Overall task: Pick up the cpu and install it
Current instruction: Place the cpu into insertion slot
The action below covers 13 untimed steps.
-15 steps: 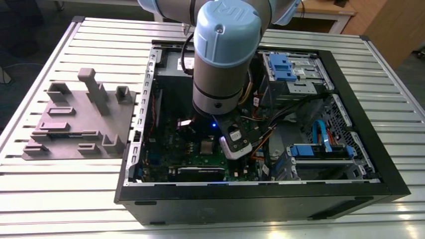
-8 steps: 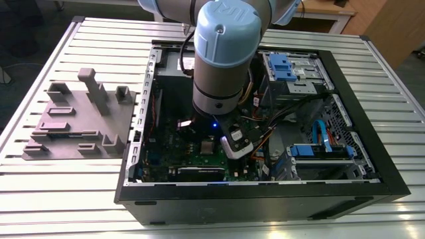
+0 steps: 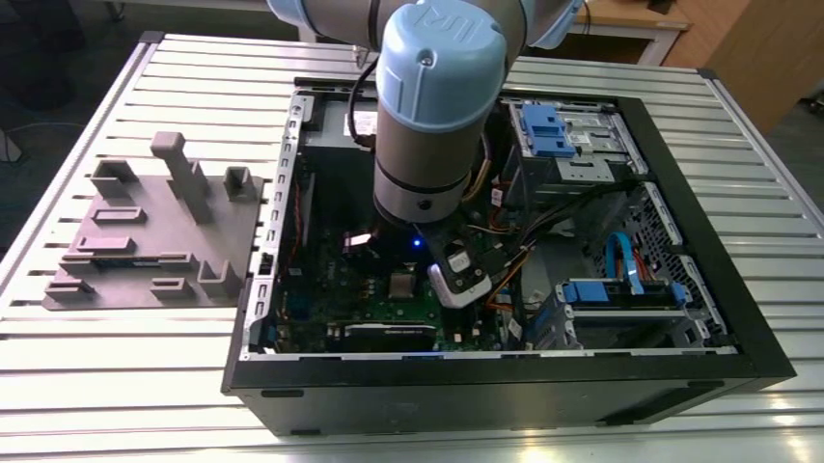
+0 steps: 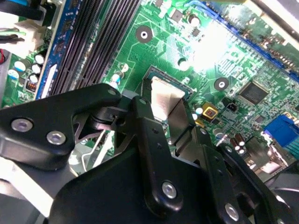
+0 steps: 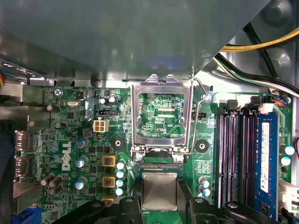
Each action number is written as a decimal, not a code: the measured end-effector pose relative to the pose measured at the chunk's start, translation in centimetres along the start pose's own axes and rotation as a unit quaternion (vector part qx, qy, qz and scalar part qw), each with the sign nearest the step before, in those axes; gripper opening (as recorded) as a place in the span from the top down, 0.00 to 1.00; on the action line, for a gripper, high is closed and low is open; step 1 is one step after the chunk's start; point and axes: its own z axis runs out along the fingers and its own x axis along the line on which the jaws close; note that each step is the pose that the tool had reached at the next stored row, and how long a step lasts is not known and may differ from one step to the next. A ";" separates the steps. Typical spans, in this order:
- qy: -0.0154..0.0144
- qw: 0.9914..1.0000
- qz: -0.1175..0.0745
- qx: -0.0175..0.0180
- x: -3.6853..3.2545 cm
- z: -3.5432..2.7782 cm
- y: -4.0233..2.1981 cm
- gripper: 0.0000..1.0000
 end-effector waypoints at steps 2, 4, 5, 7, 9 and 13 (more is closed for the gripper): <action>0.000 1.000 0.000 0.000 0.00 0.03 0.00 0.60; 0.000 1.000 0.000 0.000 0.00 0.05 0.00 0.60; 0.000 1.000 0.000 0.000 0.00 0.06 0.00 0.60; 0.000 1.000 0.000 -0.001 0.00 0.07 0.00 0.60; 0.000 1.000 0.000 -0.001 0.00 0.07 0.00 0.60; 0.000 1.000 0.000 -0.001 0.00 0.08 0.00 0.60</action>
